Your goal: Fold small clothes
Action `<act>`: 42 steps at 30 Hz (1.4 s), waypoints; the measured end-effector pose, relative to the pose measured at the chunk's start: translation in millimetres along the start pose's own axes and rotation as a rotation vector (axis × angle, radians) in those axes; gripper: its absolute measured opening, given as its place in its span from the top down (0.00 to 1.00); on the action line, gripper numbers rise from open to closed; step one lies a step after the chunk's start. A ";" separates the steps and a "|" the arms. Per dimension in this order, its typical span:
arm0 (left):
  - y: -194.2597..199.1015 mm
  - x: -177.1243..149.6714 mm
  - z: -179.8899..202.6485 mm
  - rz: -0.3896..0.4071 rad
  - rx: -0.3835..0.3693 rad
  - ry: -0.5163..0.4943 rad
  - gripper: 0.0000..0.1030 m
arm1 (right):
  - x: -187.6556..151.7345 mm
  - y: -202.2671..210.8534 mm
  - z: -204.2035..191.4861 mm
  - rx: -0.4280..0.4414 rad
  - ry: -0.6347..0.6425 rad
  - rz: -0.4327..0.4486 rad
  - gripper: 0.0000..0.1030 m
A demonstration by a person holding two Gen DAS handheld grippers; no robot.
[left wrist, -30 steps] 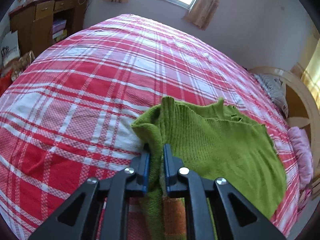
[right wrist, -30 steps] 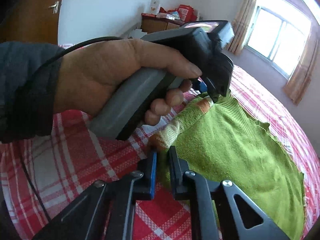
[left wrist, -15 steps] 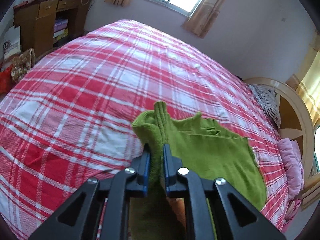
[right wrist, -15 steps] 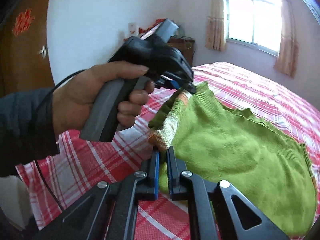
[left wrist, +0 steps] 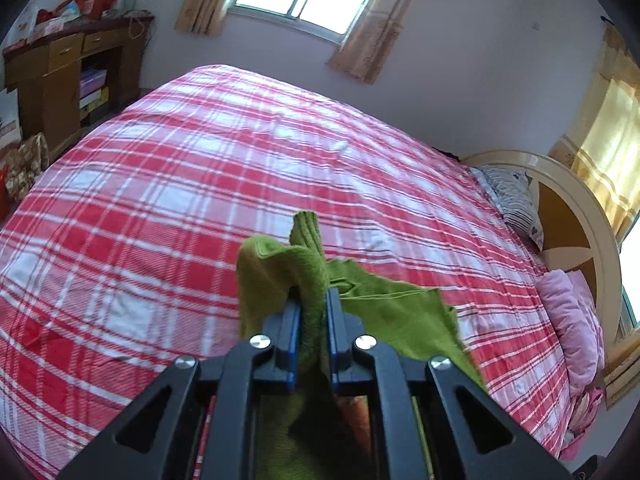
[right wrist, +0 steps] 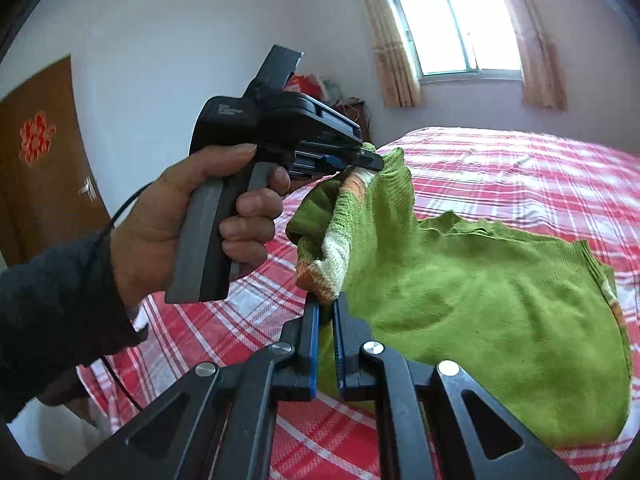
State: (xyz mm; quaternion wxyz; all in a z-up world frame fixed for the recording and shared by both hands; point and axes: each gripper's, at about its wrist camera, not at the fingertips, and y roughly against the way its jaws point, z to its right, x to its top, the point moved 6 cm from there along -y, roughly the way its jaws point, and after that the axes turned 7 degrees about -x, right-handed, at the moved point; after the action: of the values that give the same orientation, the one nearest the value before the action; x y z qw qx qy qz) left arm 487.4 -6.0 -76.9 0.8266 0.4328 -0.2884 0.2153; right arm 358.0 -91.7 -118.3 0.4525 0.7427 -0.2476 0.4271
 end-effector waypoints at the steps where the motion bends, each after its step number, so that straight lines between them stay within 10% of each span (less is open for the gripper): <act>1: -3.4 1.0 6.9 -0.002 -0.002 -0.007 0.89 | -0.6 2.6 5.0 0.000 -0.013 0.004 0.95; 42: -155.8 -46.7 161.8 -0.213 -0.054 -0.171 0.91 | -70.8 80.1 178.7 -0.123 -0.379 0.003 0.96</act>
State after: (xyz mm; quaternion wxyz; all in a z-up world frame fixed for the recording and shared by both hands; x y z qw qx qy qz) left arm 500.1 -229.8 -125.7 0.8285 0.4551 -0.3160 0.0809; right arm 334.7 -288.4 -182.5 0.4415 0.7804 -0.3548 0.2646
